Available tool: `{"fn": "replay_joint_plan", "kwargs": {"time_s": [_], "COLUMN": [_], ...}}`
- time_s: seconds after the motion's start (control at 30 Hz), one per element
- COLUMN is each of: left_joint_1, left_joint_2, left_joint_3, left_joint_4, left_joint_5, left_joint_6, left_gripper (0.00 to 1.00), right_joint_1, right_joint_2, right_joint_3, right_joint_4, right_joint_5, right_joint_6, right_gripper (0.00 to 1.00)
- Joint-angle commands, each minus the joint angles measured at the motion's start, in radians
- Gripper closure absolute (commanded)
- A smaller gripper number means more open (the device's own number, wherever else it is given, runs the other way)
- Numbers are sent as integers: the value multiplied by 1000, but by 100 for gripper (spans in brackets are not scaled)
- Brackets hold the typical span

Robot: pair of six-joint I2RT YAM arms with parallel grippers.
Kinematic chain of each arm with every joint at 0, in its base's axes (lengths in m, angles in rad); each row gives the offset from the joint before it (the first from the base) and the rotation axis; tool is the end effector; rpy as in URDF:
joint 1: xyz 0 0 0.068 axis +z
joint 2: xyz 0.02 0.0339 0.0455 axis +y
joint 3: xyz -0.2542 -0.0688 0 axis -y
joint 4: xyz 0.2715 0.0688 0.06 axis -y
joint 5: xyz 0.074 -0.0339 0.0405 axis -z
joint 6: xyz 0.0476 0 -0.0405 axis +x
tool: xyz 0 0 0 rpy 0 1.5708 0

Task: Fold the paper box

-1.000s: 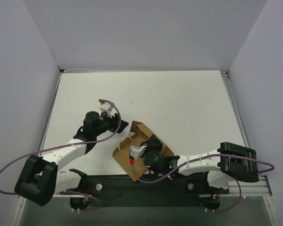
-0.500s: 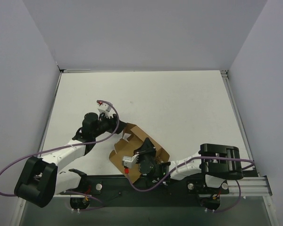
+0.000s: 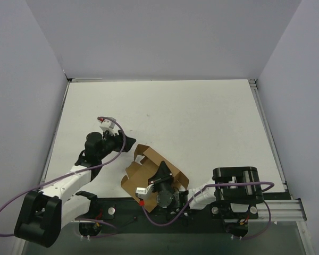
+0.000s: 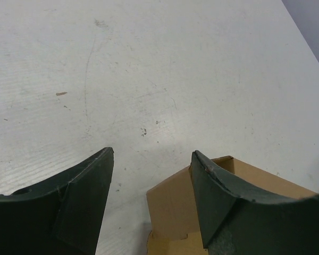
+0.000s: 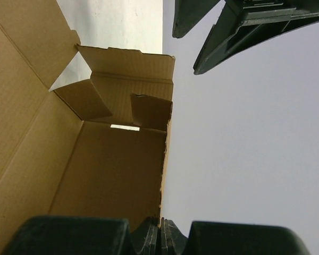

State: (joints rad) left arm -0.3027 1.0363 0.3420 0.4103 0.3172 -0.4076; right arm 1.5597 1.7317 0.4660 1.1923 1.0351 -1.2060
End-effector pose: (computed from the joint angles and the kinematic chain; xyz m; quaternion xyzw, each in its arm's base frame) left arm 0.2361 -0.0893 0.1712 0.0532 0.7939 -0.3245 0.5115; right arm 0.0442 0.2971 0.1163 -0.5625 0.4498 -0.2527 0.6461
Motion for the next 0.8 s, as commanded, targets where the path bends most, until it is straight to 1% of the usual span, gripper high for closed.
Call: {"fn": "replay_joint_plan", "kwargs": {"time_s": [0.0,0.17,0.3,0.33,0.53,0.67,0.77], "left_joint_1": [10,11,10,10,-4,-26,-53], "left_joint_2": [42,178,257,264,232,193,188], "left_joint_3": [26,40,57,60,8,-12,-17], "left_joint_4": [10,41,88,96,140,140,114], "left_joint_5": [6,17,52,80,151,193,200], "left_joint_6": [1,29,52,56,79,113,142], "left_gripper": [30,30,31,31,31,31,31], "right_joint_1": [11,11,11,11,7,-4,-7], "right_joint_2": [-23,-37,-40,-40,-38,-40,-43], "right_joint_3": [-4,-7,-10,-9,-15,-13,-15], "right_joint_4": [30,3,-2,-6,-16,-16,-16], "right_joint_5": [34,25,20,20,23,25,26], "right_joint_6": [14,39,46,54,77,82,85], "right_gripper": [100,100,100,100,100,100,100]}}
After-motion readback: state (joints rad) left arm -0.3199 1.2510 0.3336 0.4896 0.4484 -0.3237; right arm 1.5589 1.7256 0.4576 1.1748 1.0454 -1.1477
